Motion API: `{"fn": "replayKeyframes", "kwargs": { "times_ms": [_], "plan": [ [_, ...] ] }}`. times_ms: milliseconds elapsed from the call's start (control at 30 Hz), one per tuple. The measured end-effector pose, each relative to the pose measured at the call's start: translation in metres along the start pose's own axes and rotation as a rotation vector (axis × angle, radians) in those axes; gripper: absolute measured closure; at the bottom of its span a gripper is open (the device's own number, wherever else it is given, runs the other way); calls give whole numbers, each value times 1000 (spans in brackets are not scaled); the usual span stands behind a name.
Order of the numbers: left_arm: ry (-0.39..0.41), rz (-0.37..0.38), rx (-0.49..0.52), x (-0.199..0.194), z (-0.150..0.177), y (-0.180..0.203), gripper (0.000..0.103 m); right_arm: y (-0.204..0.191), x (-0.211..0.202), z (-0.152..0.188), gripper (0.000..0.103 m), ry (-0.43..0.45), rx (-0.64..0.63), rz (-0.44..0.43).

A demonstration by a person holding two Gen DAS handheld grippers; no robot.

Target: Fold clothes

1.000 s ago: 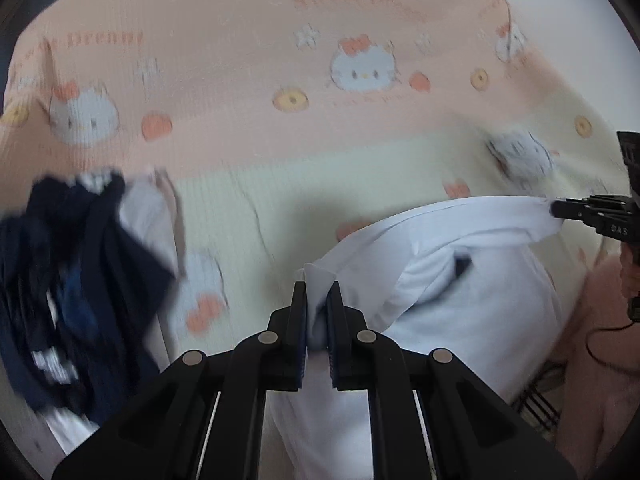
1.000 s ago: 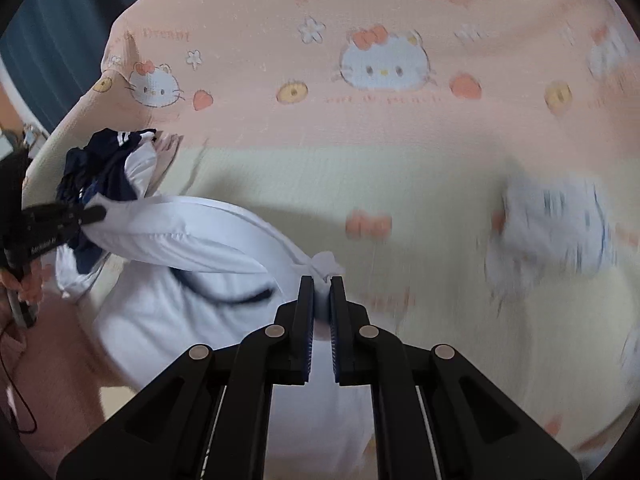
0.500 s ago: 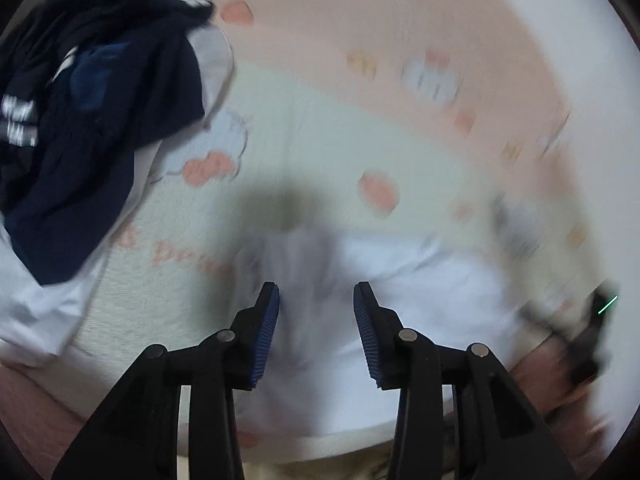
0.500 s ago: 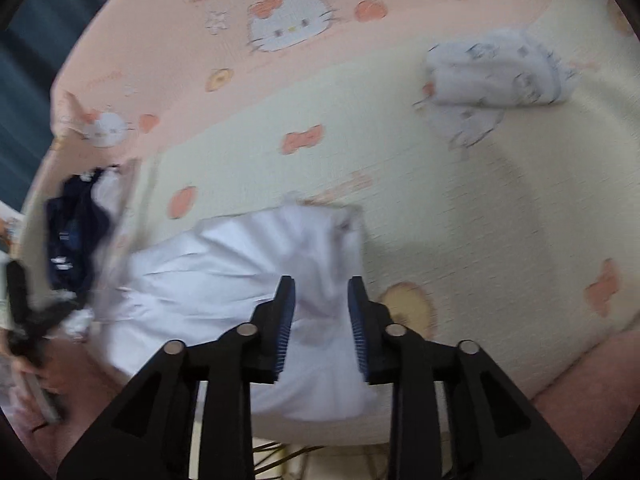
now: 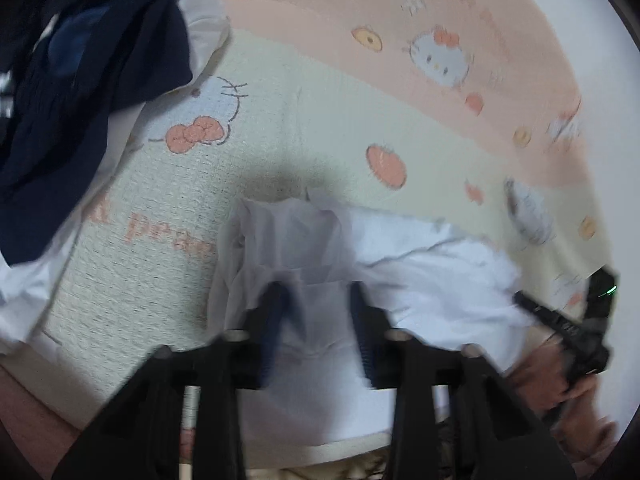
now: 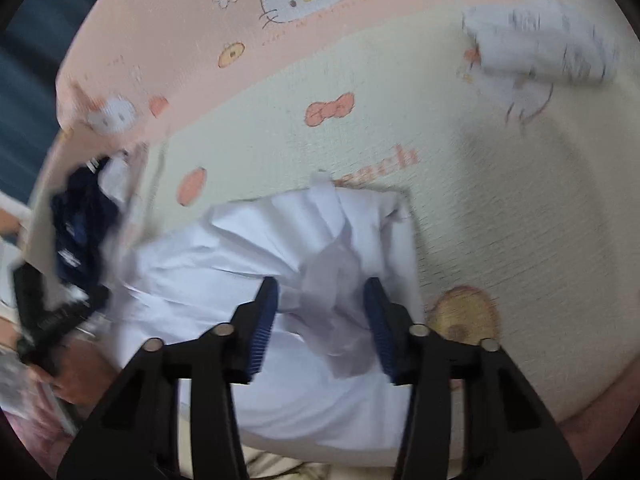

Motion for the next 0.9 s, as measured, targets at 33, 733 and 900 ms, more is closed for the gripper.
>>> {"fn": "replayKeyframes", "kwargs": {
  "times_ms": [33, 733, 900],
  "plan": [
    [-11, -8, 15, -3, 4, 1, 85, 4, -3, 5, 64, -4, -13, 47],
    [94, 75, -4, -19, -7, 10, 71, 29, 6, 16, 47, -64, -10, 233],
    [-101, -167, 89, 8, 16, 11, 89, 40, -3, 17, 46, -52, 18, 263]
  ]
}}
Point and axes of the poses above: each gripper's, at about its wrist camera, not at the fingertips, and x roughly the way its jaws point, y to its right, z to its underside, the point moved 4 cm from there along x, roughly the way its jaws point, and after that the axes turned 15 degrees about z, right-handed, at the moved point
